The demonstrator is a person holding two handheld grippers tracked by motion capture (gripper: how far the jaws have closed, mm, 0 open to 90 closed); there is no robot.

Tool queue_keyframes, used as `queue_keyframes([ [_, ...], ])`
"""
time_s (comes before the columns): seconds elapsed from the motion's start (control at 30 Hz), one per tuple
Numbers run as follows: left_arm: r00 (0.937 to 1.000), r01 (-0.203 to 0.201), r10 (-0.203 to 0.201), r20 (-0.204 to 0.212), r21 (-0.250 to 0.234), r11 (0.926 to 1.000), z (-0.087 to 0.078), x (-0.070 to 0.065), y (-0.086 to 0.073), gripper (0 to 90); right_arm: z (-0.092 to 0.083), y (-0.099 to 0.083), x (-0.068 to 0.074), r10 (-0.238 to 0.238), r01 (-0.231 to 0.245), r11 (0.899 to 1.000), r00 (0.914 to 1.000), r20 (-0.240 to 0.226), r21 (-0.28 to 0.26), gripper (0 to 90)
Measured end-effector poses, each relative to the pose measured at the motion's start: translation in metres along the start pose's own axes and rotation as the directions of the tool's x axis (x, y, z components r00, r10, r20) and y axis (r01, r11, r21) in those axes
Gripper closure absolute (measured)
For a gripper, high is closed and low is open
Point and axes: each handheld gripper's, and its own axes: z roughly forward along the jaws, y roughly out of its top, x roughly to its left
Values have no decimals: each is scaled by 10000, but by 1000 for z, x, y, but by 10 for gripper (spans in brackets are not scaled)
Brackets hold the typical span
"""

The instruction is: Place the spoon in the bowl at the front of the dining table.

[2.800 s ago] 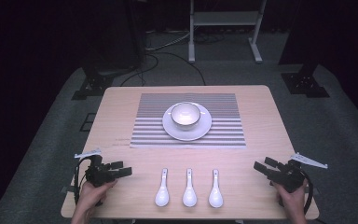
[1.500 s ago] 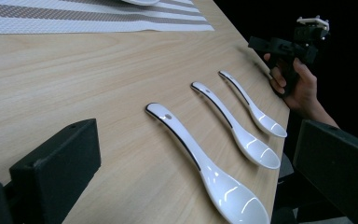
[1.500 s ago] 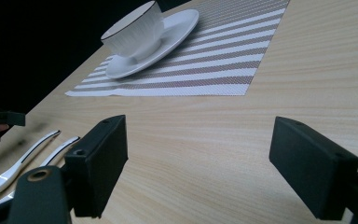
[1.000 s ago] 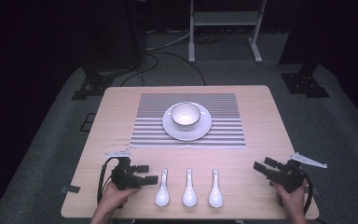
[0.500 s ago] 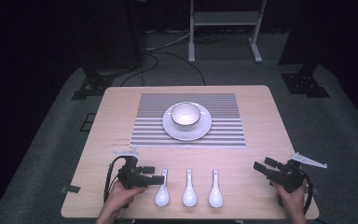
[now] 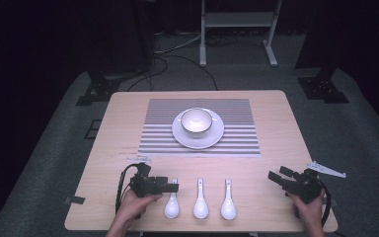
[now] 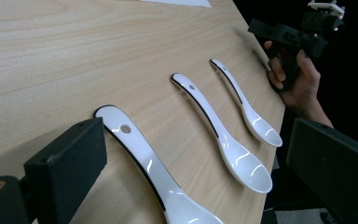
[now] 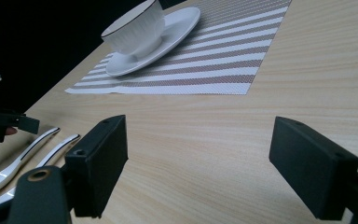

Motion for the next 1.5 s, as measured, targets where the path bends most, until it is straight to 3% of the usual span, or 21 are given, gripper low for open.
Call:
queue_keyframes([
  [0.27,9990,237,-236,-387,40,9997,2,1,2,116,0,0,0,-17,17,10000,10000,-23,14,183],
  [0.6,9963,595,-585,-632,149,9981,5,4,0,126,0,0,1,-80,80,10000,10000,-6,27,184],
  [1.13,9953,436,-407,-876,312,9986,10,2,0,228,0,0,1,-141,141,9999,9999,9,30,184],
  [1.3,9925,50,-4,-1223,370,9993,11,0,-1,364,0,0,2,-152,152,9999,9999,13,30,184],
  [1.33,9914,-191,246,-1282,445,9988,12,0,-2,364,0,0,2,-159,159,9999,9999,15,36,184],
  [1.37,9866,-648,715,-1464,504,9966,13,-2,-3,450,1,0,2,-171,171,9998,9999,18,43,184],
  [1.43,9857,-751,817,-1474,494,9959,15,-2,-4,487,1,0,2,-172,172,9998,9998,19,47,184],
  [1.5,9748,-1167,1280,-1825,712,9906,18,-6,-2,527,1,0,2,-182,182,9998,9998,22,52,184],
])
